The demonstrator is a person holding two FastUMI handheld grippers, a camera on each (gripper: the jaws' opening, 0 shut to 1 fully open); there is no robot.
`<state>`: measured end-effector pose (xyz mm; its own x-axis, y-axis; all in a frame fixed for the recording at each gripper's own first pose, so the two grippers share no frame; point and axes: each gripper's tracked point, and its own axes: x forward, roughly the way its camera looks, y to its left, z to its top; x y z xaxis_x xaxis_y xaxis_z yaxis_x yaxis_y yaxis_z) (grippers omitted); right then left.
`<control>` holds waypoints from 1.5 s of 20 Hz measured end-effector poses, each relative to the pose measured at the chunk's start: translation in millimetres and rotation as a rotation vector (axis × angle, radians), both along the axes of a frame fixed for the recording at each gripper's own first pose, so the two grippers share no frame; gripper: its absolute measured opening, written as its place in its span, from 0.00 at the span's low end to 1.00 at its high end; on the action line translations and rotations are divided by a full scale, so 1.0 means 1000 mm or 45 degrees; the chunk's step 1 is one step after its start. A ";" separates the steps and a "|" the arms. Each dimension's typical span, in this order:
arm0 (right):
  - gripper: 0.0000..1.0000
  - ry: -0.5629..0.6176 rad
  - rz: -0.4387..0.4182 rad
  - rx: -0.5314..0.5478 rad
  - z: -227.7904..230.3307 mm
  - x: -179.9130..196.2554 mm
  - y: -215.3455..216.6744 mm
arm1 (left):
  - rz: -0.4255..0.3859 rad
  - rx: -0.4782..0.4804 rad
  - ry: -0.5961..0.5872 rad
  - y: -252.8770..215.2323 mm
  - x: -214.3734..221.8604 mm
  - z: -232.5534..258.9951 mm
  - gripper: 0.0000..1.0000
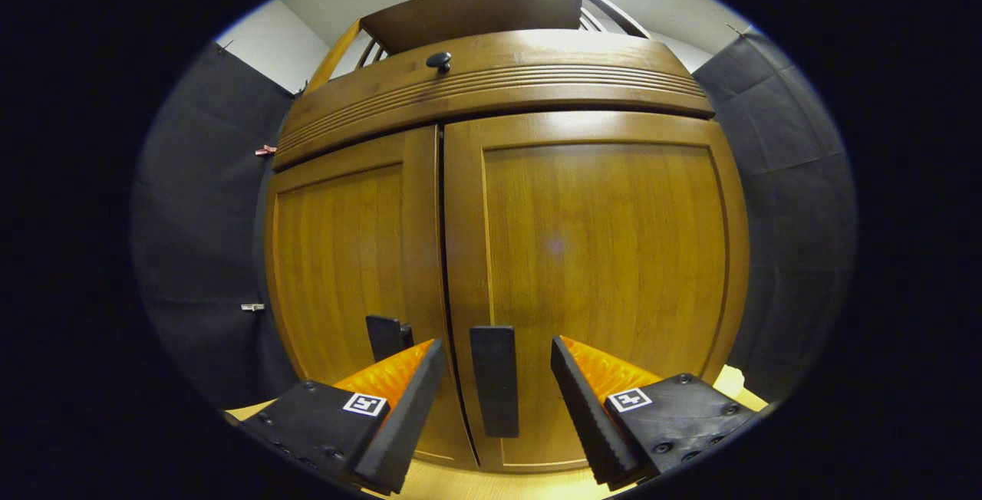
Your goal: Open the right door of the double-door shoe cabinet with the right hand, and open the left door with the left hand.
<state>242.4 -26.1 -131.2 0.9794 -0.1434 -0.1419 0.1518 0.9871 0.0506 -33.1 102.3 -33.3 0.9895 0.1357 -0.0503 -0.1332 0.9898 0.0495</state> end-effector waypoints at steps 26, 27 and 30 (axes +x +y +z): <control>0.25 0.070 0.012 -0.090 -0.010 -0.004 0.000 | 0.142 -0.024 -0.058 0.030 -0.028 0.013 0.97; 0.25 0.074 0.040 -0.084 -0.007 -0.014 0.000 | 0.136 -0.023 -0.060 0.024 -0.028 0.015 0.94; 0.29 0.088 0.105 -0.098 0.002 -0.046 0.000 | 0.109 -0.023 -0.068 0.007 -0.026 0.018 0.94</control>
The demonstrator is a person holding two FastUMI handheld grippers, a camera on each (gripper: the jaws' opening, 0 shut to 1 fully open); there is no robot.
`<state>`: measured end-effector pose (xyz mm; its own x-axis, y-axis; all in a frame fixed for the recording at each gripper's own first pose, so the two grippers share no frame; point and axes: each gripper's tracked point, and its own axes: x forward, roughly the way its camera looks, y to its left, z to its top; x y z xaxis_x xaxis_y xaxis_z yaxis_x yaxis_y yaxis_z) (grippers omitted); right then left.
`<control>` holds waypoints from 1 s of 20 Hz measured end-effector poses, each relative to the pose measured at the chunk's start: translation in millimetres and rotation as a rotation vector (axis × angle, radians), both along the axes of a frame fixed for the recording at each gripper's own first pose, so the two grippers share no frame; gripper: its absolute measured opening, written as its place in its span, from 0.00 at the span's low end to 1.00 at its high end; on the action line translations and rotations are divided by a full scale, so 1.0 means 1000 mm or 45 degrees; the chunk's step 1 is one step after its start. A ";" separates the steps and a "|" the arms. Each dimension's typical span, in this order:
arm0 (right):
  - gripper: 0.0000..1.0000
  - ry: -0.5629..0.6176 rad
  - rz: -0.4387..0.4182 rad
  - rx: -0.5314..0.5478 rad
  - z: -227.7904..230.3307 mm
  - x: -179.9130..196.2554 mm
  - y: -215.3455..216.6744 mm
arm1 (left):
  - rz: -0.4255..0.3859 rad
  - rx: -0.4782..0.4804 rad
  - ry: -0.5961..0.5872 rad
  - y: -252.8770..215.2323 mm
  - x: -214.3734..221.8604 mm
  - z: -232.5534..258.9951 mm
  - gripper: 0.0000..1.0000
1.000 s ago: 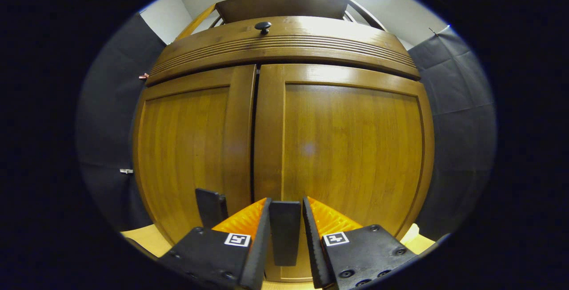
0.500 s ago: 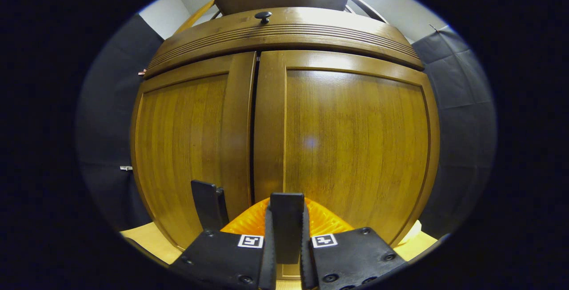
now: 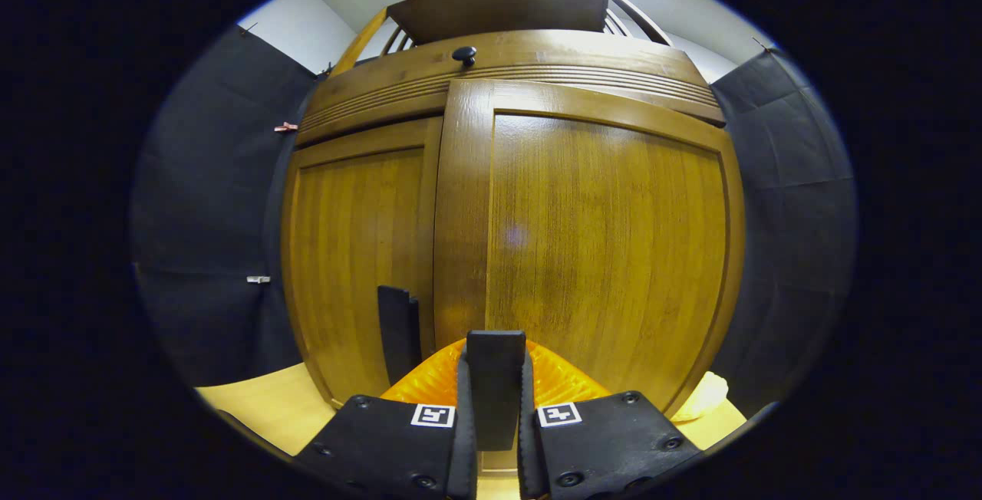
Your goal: Open the right door of the double-door shoe cabinet with the right hand, and open the left door with the left hand.
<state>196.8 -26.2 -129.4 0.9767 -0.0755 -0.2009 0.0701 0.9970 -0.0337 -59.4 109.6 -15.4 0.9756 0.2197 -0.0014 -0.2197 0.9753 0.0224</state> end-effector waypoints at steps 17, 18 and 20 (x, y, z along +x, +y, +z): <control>0.25 0.003 0.119 0.007 0.034 -0.122 -0.048 | -0.156 -0.041 0.029 -0.085 0.030 -0.013 0.94; 0.25 -0.002 0.114 0.003 0.035 -0.127 -0.052 | -0.162 -0.040 0.035 -0.088 0.032 -0.014 0.94; 0.25 -0.010 0.106 -0.002 0.037 -0.136 -0.059 | -0.171 -0.040 0.037 -0.093 0.036 -0.014 0.94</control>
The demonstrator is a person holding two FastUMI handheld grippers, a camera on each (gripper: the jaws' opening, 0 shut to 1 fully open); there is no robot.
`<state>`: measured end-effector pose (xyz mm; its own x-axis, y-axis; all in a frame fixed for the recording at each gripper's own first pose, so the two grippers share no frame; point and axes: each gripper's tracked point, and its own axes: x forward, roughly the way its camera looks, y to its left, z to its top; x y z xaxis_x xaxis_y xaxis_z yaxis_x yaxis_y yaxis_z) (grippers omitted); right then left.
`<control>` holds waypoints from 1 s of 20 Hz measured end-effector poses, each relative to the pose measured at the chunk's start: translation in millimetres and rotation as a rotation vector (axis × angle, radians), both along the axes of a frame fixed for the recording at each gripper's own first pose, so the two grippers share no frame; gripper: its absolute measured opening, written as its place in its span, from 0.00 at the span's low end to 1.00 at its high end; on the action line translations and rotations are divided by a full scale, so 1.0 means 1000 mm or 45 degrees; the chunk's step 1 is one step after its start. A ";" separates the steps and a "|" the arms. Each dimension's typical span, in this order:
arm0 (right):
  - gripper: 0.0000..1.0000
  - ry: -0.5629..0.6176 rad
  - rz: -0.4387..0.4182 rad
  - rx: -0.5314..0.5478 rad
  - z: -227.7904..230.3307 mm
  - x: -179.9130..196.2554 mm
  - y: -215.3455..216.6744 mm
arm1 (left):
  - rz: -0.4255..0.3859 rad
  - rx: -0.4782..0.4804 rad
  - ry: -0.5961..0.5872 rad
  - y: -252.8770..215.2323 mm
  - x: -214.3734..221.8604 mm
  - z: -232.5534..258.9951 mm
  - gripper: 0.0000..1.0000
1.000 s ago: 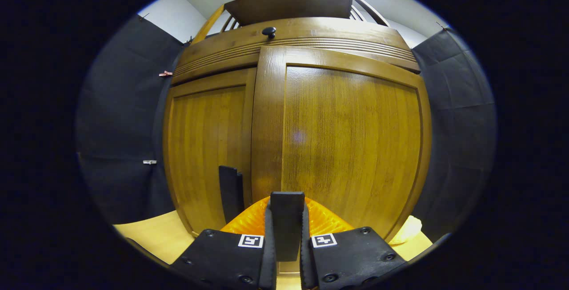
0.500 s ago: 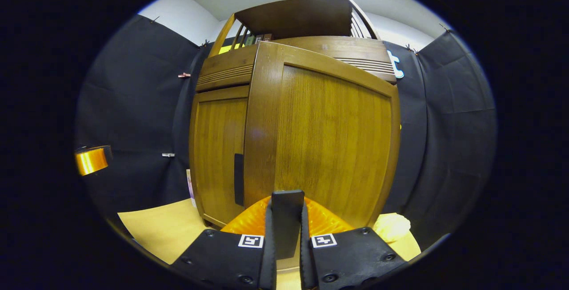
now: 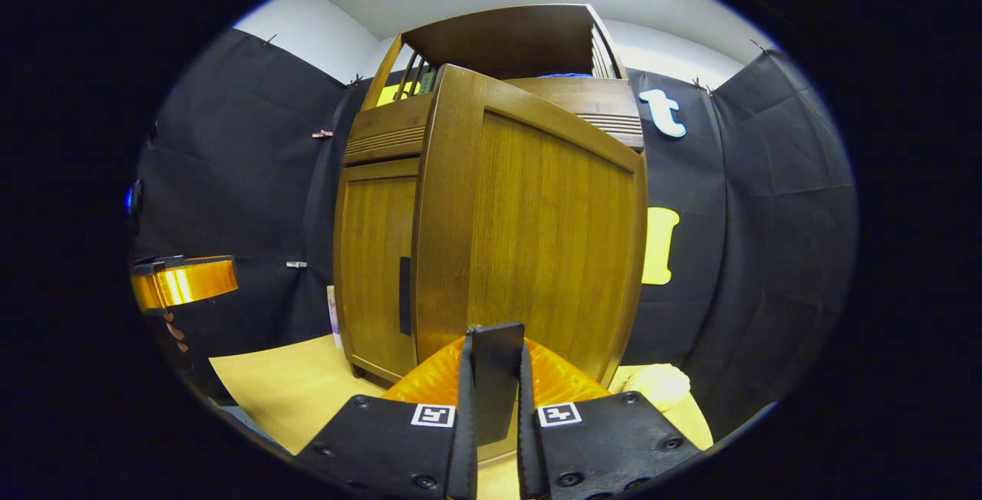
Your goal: Open the right door of the double-door shoe cabinet with the right hand, and open the left door with the left hand.
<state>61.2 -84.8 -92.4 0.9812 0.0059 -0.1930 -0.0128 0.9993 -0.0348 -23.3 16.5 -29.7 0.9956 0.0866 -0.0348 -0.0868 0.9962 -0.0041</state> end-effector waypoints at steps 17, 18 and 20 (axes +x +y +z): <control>0.15 0.020 -0.277 -0.136 0.006 -0.062 -0.114 | -0.143 -0.068 -0.012 -0.047 0.046 -0.014 0.94; 0.17 0.021 -0.279 -0.121 0.008 -0.066 -0.117 | -0.150 -0.069 -0.010 -0.048 0.050 -0.016 0.94; 0.16 0.010 -0.295 -0.108 0.011 -0.069 -0.118 | -0.156 -0.078 0.001 -0.049 0.060 -0.020 0.94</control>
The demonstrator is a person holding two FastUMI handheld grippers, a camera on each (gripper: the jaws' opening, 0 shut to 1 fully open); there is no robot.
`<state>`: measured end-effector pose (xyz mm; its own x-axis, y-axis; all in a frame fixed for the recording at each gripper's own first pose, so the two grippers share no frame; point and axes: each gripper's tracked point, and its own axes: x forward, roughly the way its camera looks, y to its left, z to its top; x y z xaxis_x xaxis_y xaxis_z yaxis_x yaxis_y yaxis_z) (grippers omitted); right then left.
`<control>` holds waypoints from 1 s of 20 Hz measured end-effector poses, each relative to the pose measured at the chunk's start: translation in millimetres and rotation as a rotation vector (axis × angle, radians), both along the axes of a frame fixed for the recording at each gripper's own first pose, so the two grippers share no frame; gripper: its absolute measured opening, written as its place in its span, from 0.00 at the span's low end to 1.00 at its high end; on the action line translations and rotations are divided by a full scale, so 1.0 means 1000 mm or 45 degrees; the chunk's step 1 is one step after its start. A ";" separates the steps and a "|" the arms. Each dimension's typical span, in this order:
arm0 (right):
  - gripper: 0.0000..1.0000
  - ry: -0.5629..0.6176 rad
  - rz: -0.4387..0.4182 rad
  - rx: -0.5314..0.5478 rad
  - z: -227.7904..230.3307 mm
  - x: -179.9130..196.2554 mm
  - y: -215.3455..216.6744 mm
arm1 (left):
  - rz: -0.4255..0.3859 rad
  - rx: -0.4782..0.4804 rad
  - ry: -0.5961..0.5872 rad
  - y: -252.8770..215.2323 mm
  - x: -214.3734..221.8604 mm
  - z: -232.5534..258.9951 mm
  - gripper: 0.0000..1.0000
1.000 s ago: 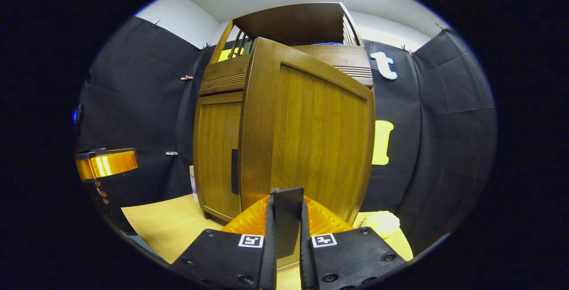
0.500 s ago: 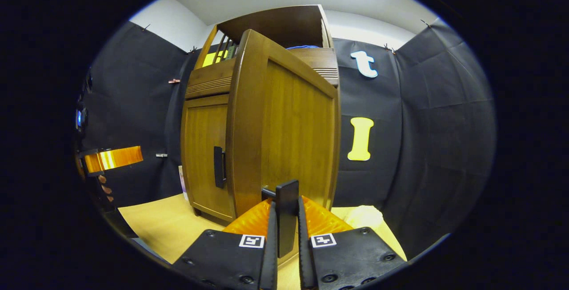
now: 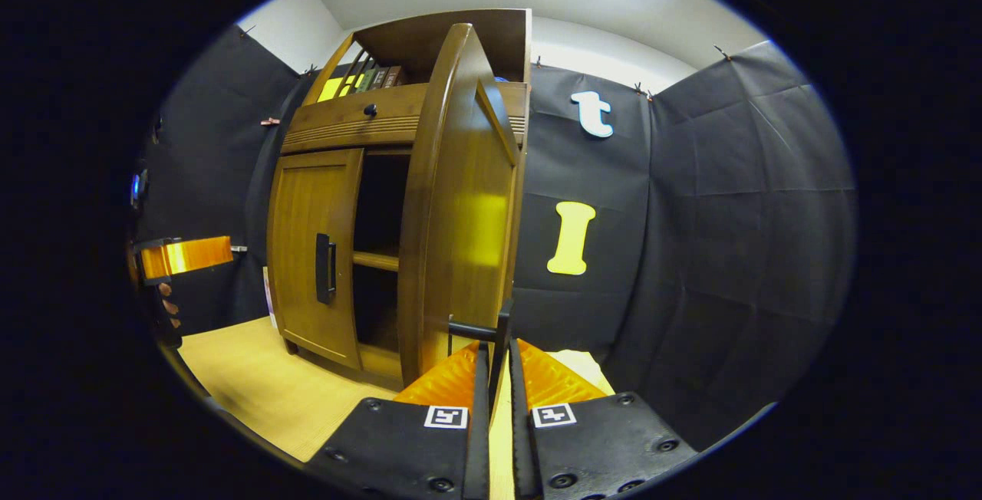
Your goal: Open the right door of the double-door shoe cabinet with the right hand, and open the left door with the left hand.
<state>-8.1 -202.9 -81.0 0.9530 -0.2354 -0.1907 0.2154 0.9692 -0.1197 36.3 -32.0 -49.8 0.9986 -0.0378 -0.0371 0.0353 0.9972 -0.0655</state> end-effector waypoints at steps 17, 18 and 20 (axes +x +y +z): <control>0.17 -0.032 -0.099 -0.062 0.023 -0.064 -0.043 | -0.001 0.037 -0.038 -0.018 0.025 -0.003 0.94; 0.18 -0.060 -0.089 -0.061 0.032 -0.067 -0.039 | 0.014 0.047 -0.037 -0.013 0.030 -0.004 0.91; 0.18 -0.135 -0.068 -0.050 0.053 -0.074 -0.029 | 0.048 0.084 -0.046 0.001 0.044 -0.002 0.94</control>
<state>-81.9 -231.7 -27.6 0.9533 -0.2917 -0.0788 0.2801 0.9509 -0.1314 80.1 -30.8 -51.9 1.0000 0.0011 -0.0025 -0.0011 1.0000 0.0011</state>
